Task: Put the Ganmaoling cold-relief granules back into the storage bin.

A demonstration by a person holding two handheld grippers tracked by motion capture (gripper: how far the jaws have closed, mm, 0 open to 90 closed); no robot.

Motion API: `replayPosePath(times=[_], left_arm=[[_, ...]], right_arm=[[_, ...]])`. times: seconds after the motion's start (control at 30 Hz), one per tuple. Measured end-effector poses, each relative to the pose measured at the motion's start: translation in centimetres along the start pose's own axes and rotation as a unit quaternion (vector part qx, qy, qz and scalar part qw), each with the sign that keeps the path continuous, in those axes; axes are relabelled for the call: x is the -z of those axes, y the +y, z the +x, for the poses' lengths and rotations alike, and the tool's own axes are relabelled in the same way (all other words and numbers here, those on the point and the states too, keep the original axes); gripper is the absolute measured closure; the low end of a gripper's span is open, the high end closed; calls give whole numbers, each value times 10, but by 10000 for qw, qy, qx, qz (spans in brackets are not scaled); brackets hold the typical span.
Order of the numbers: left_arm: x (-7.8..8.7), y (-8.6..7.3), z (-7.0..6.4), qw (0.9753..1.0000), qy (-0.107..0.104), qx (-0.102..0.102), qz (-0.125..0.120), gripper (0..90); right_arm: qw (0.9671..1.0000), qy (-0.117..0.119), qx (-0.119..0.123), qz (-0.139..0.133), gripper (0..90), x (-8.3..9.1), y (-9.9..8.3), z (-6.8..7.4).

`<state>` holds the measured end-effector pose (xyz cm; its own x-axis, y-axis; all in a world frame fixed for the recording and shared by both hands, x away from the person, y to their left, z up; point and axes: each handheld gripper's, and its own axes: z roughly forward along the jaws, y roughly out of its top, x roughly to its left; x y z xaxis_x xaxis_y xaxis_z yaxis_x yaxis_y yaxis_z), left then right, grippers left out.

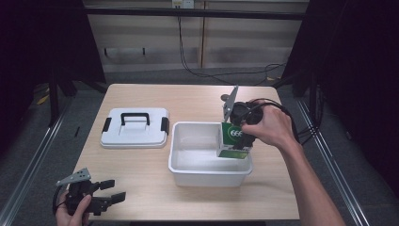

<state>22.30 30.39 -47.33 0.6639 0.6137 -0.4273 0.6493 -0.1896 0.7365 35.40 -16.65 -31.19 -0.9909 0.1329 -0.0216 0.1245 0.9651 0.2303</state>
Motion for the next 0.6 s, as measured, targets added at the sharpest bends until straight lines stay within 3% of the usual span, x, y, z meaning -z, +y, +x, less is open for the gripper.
replayPosePath(times=[0.17, 0.2, 0.3, 0.6], left_arm=[[0, 0, 0, 10000, -7, 0, -7, 162], [0, 0, 0, 10000, -8, 2, -10, 162], [0, 0, 0, 10000, -17, -6, -11, 162], [1, 0, 0, 10000, -18, -31, -19, 162]], right_arm=[[9999, 28, 54, 139, 157, -9, 1, -2], [9998, 42, -30, 191, 157, -10, 1, -2], [9998, 104, -78, 116, 157, -11, 2, -2], [9993, 195, -17, 317, 156, -25, 3, -4]])
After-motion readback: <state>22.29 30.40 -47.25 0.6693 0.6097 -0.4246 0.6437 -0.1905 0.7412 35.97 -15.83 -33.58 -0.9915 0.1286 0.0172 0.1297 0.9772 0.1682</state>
